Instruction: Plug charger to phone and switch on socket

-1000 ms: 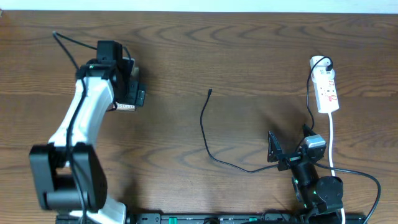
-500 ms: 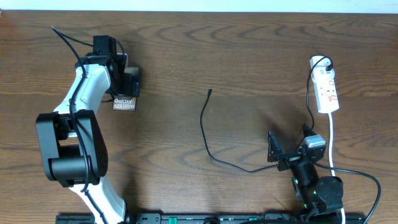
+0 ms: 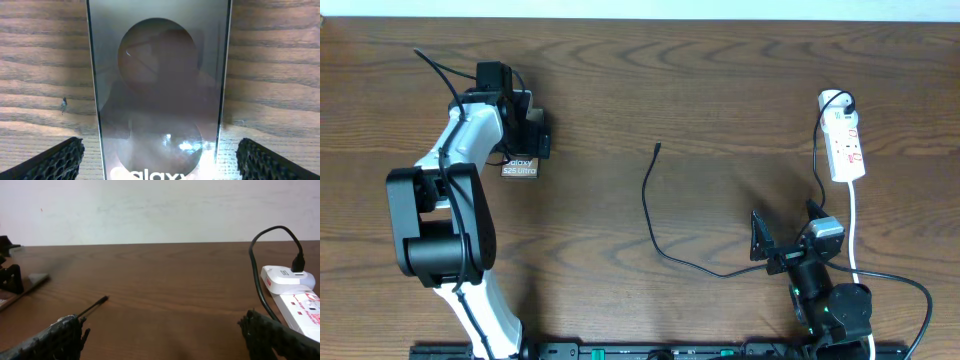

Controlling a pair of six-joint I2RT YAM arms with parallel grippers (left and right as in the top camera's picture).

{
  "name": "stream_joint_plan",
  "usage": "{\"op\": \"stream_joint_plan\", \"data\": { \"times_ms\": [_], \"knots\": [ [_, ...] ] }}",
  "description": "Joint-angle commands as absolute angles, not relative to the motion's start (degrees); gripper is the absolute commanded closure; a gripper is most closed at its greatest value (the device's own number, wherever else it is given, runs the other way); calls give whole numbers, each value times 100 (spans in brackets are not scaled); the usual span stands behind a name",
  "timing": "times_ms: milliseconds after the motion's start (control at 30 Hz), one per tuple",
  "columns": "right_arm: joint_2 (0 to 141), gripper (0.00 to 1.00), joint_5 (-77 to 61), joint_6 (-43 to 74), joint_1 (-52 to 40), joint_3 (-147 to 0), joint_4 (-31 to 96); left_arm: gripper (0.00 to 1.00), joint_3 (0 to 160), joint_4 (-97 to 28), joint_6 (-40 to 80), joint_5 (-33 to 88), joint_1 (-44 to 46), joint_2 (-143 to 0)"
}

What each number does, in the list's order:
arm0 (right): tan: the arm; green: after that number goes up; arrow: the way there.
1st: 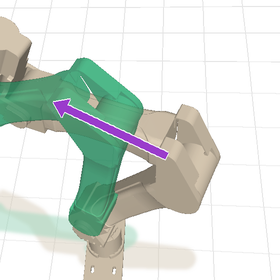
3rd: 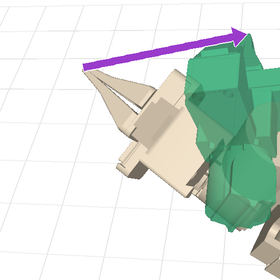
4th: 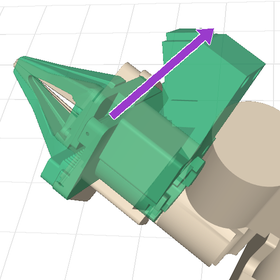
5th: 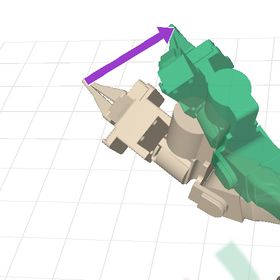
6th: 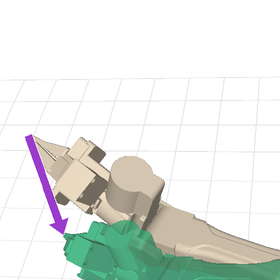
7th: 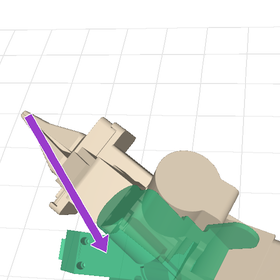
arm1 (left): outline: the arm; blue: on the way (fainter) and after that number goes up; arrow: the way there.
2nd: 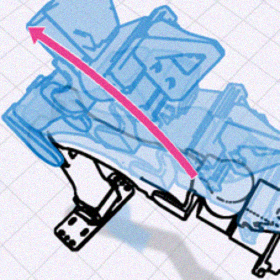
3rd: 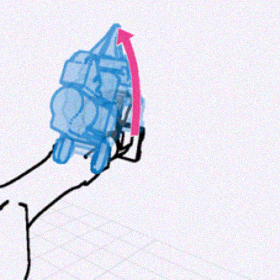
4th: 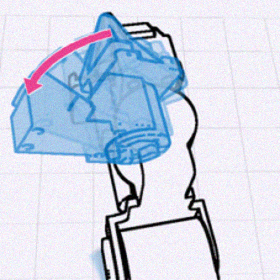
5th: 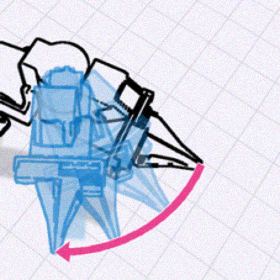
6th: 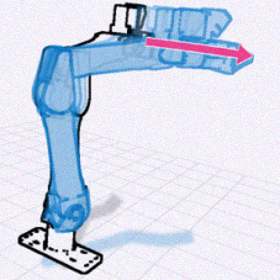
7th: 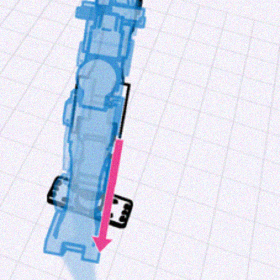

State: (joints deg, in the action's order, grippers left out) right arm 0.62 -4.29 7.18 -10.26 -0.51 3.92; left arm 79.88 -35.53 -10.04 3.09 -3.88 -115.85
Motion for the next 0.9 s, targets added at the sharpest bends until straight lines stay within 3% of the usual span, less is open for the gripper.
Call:
{"op": "stream_joint_plan", "data": {
  "times_ms": [0,867],
  "knots": [
    [32,1,-464,768,-1055,-32,401,2,8093,-3544,-908,360,-379,-11585],
    [32,1,-464,768,-1055,-32,401,2,8086,-3286,-869,340,-379,-12191]
  ]
}}
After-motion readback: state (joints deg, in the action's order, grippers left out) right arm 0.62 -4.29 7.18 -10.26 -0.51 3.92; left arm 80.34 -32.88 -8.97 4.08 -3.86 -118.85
